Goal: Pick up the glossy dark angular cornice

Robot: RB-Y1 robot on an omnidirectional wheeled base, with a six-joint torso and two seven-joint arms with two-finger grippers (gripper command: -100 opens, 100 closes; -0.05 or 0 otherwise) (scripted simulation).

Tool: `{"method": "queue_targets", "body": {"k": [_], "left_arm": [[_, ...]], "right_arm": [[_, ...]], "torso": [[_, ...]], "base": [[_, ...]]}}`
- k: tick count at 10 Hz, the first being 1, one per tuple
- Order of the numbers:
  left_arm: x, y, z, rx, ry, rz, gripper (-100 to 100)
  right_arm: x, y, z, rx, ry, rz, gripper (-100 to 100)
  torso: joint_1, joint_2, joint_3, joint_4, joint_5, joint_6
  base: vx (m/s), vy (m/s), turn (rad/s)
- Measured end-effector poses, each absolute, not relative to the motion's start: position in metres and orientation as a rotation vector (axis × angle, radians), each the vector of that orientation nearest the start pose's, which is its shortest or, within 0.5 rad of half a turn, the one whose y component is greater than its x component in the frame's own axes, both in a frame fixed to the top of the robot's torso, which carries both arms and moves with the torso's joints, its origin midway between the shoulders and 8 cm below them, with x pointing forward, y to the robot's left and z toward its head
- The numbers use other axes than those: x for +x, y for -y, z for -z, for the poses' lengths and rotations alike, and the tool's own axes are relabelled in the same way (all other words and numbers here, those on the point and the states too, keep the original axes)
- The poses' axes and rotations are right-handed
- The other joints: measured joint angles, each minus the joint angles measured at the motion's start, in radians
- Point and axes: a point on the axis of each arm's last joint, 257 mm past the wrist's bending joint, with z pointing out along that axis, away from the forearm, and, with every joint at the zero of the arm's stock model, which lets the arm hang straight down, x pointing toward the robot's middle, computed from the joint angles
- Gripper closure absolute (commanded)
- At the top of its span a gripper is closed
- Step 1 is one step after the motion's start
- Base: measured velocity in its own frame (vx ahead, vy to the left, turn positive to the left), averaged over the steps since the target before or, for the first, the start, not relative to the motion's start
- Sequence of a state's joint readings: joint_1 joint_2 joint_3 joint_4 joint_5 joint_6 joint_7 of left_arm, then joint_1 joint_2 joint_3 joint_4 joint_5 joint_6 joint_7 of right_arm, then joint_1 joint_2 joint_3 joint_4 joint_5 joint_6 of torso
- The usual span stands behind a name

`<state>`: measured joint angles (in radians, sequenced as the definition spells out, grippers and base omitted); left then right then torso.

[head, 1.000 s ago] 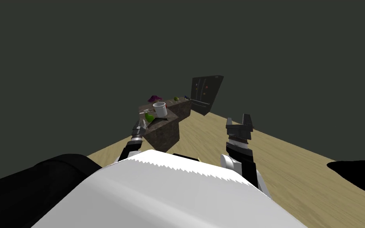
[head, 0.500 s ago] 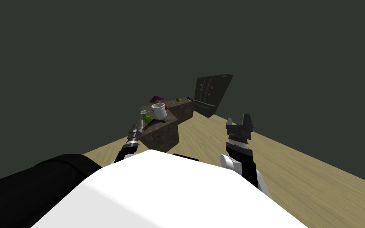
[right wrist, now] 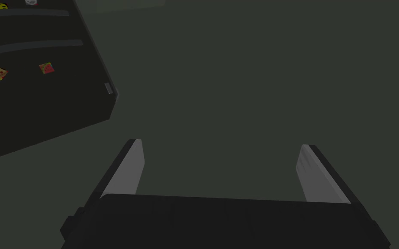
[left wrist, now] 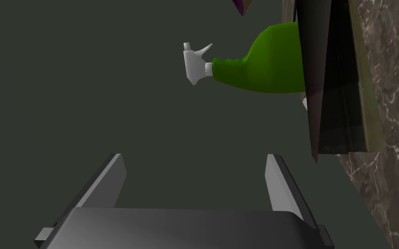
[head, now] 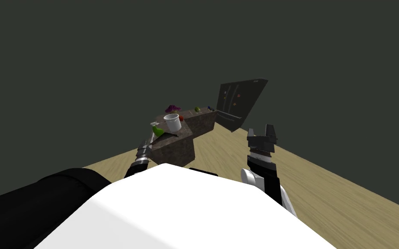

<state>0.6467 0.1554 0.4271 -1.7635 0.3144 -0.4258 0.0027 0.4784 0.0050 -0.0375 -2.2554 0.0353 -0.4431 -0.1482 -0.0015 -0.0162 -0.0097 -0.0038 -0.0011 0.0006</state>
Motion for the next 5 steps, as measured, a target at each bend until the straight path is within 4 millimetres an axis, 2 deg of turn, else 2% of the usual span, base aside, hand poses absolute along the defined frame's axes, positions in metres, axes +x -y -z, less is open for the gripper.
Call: {"method": "queue_targets", "body": {"k": [4, 5], "left_arm": [[0.233, -0.561, 0.253, -1.353, -0.727, 0.657, -100], [0.225, -0.557, 0.265, -1.386, -0.708, 0.647, -100]], "right_arm": [[0.358, 0.29, -0.01, 0.747, -0.624, -1.371, 0], [0.358, 0.29, -0.01, 0.746, -0.624, -1.371, 0]], "torso": [[0.005, 0.0, 0.0, 0.0, 0.001, 0.0], [0.005, 0.001, 0.0, 0.0, 0.001, 0.0]], "base": [[0.174, -0.038, 0.09], [0.152, 0.013, 0.044]]}}
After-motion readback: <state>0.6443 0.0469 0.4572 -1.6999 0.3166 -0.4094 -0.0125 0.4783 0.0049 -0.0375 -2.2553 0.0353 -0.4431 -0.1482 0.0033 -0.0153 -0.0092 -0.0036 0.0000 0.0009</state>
